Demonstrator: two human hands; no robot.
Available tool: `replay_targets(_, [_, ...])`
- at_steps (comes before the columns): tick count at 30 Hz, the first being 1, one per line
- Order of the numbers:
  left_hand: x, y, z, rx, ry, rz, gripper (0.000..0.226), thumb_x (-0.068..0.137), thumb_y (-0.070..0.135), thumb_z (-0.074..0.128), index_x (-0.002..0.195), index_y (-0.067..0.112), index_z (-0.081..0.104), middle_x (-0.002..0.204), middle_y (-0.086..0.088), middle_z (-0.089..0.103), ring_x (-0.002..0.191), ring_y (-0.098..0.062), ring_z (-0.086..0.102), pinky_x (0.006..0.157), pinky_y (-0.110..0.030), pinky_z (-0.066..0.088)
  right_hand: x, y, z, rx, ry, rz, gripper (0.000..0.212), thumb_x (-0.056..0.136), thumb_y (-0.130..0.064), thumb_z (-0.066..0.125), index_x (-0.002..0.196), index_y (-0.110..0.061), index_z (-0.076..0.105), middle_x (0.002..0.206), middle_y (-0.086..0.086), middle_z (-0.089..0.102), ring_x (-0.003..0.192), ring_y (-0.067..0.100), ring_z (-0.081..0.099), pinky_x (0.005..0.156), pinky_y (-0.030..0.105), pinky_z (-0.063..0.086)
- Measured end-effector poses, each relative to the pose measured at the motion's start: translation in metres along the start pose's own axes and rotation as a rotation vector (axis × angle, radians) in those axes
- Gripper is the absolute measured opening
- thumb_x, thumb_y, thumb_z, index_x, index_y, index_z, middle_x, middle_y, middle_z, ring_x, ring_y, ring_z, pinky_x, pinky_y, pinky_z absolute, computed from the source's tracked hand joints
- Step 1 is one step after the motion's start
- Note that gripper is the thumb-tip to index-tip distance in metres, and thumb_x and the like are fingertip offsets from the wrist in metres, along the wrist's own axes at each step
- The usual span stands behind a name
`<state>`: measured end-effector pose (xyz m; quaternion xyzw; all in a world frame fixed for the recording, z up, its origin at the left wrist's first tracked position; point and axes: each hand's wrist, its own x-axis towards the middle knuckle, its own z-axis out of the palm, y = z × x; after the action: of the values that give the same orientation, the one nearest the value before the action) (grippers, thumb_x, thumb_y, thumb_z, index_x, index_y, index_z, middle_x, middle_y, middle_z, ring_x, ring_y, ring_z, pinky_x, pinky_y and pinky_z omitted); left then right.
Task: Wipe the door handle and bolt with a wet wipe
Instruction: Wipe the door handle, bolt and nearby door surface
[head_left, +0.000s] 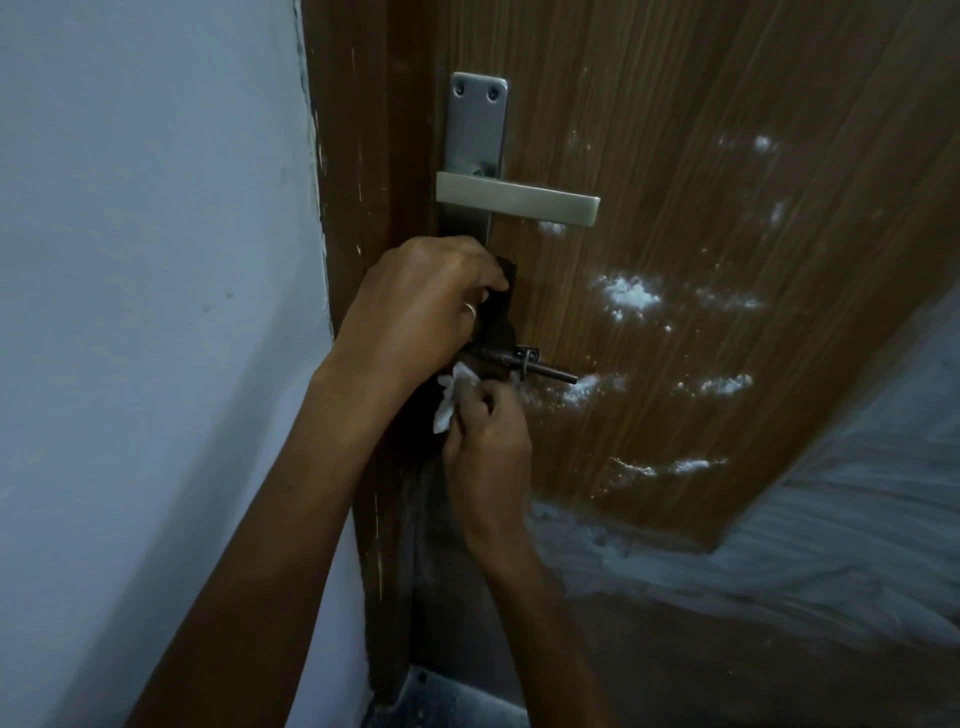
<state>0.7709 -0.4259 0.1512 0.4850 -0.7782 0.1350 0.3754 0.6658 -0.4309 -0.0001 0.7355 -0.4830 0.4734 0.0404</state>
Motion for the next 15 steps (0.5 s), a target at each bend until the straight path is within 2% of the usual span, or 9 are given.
replay_targets(3, [0.000,0.000,0.002,-0.005,0.018,-0.010,0.030,0.086,0.001,0.067,0.110,0.017,0.074,0.111,0.002,0.071,0.099,-0.011,0.066,0.084,-0.026,0.056,-0.024,0.010,0.011,-0.038,-0.124,0.022,0.030,0.094,-0.016,0.064,0.123,-0.009,0.066,0.117,0.010,0.064,0.099,0.017,0.063,0.077,0.022,0.056])
replay_targets(6, [0.000,0.003,0.006,0.010,0.062,-0.042,0.018,0.090,0.015,0.067,0.105,0.020,0.075,0.108,0.005,0.070,0.097,-0.010,0.065,0.080,-0.032,0.057,-0.042,0.014,0.005,0.018,-0.178,0.084,0.032,0.092,-0.020,0.067,0.121,-0.008,0.069,0.113,0.009,0.067,0.093,0.016,0.066,0.075,0.026,0.059])
replay_targets(9, [-0.001,0.011,0.016,0.004,0.161,-0.123,0.012,0.088,0.026,0.071,0.098,0.020,0.073,0.101,0.006,0.068,0.090,-0.009,0.062,0.070,-0.030,0.055,-0.046,0.010,-0.016,0.071,-0.108,0.064,0.025,0.092,-0.014,0.065,0.115,-0.005,0.071,0.104,0.008,0.067,0.083,0.013,0.065,0.069,0.026,0.059])
replay_targets(11, [-0.002,0.017,0.024,0.038,0.225,-0.197,0.016,0.086,0.035,0.073,0.094,0.022,0.071,0.096,0.007,0.066,0.086,-0.009,0.059,0.062,-0.026,0.046,-0.045,0.009,-0.032,0.104,-0.035,0.047,0.023,0.091,-0.005,0.068,0.114,-0.005,0.072,0.101,0.006,0.066,0.081,0.010,0.063,0.069,0.022,0.056])
replay_targets(13, [-0.004,0.022,0.032,0.080,0.285,-0.246,0.017,0.085,0.037,0.074,0.092,0.022,0.069,0.094,0.007,0.065,0.081,-0.009,0.058,0.061,-0.022,0.037,-0.045,0.009,-0.046,0.116,0.025,0.043,0.024,0.089,0.000,0.070,0.113,-0.005,0.073,0.099,0.003,0.066,0.081,0.006,0.061,0.070,0.016,0.052])
replay_targets(15, [-0.006,0.025,0.037,0.072,0.323,-0.283,0.018,0.085,0.036,0.074,0.094,0.022,0.069,0.097,0.006,0.066,0.078,-0.010,0.059,0.062,-0.020,0.036,-0.044,0.010,-0.059,0.124,0.061,0.037,0.025,0.088,0.002,0.072,0.111,-0.007,0.074,0.098,0.001,0.066,0.081,0.002,0.059,0.071,0.011,0.048])
